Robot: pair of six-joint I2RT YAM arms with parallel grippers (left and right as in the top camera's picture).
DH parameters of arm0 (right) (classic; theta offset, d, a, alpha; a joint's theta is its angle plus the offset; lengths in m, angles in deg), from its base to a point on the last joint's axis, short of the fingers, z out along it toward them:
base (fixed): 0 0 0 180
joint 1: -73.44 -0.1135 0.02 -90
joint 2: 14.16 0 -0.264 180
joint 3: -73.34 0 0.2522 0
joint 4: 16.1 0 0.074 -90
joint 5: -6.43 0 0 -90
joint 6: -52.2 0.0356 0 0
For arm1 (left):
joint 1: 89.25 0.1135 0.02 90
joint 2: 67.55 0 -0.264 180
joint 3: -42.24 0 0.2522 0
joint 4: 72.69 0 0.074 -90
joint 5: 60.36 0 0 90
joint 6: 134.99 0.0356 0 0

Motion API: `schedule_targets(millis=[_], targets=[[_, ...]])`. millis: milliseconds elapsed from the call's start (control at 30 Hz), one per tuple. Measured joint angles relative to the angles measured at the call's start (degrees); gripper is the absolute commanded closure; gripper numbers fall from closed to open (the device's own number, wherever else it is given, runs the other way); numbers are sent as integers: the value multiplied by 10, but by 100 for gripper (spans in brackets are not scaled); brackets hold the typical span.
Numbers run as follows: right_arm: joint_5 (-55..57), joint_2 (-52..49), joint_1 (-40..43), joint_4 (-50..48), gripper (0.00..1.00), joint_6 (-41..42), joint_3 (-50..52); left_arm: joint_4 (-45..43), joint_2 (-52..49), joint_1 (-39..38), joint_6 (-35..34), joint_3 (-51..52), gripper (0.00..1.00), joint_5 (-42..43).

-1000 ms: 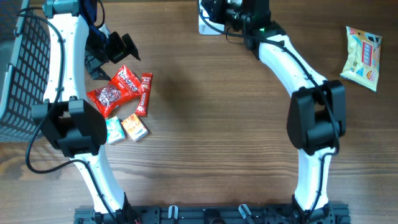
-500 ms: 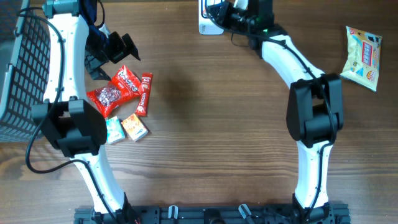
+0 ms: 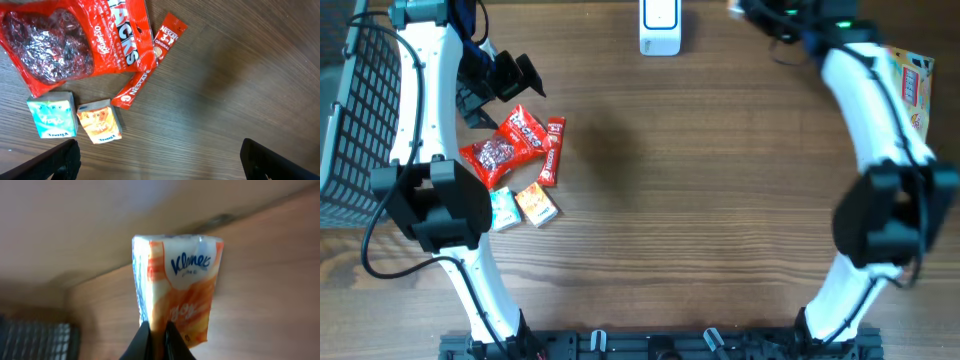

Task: Scan the item barcode
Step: 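Carry the Kleenex pack to the right corner beside the wipes and release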

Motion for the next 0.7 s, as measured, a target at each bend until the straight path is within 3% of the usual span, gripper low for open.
schedule_targets(millis=[167,367,700], targets=[[139,74,43,148,96,15,-3,0,0,0,0,0,0,0],[302,90,109,263,96,30,-4,0,0,0,0,0,0,0],[402,66,227,259,96,39,24,3,0,0,0,0,0,0]])
